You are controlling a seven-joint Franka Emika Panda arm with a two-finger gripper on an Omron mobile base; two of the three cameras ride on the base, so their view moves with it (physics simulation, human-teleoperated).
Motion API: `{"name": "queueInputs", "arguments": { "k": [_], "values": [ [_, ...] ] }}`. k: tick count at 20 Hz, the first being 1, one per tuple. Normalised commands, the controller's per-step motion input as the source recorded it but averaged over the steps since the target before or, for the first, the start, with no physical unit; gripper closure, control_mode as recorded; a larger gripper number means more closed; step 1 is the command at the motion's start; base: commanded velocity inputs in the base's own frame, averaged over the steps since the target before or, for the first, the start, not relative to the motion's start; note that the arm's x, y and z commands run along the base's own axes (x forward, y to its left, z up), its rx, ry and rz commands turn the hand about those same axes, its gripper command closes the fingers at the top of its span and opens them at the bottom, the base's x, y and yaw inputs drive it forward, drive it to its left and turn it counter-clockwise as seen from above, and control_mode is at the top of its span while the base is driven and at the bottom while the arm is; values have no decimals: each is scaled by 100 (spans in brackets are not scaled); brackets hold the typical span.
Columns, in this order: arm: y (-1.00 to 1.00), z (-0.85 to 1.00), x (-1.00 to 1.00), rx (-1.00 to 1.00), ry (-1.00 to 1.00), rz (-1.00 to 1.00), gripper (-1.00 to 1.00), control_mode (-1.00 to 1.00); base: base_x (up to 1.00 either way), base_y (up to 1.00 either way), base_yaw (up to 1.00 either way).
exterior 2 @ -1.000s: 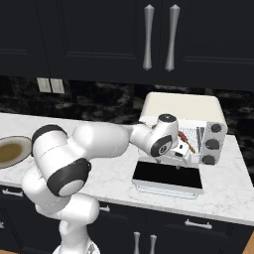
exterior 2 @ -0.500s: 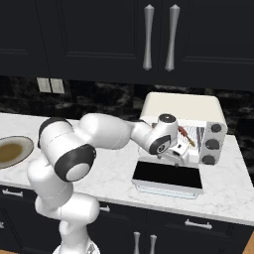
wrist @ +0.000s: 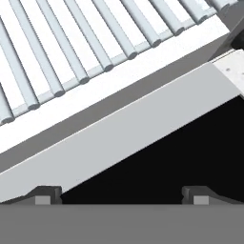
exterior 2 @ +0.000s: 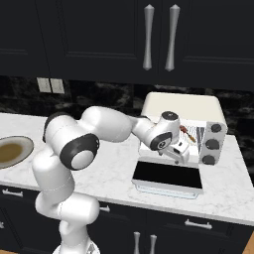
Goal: Pick up the kebab skewer and baguette bread, and place them inside the toaster oven. Close the toaster oven door and start by setting the timer.
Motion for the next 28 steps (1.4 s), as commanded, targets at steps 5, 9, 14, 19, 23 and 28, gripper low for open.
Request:
{"name": "queueInputs", "arguments": {
  "k": [5,9,14,19,23,28],
  "values": [
    [0,0,11,3,0,-5,-100,-100,0,0,0],
    [0,0,8,5,-2,-7,-100,-100,0,0,0],
    [0,0,2,5,-5,-9,-100,-100,0,0,0],
    [0,0,-20,1,-10,-8,-100,-100,0,0,0],
    [0,15,-55,0,-8,-6,-100,-100,0,0,0],
    [0,49,-96,-1,0,0,-100,-100,0,0,0]
  ]
}}
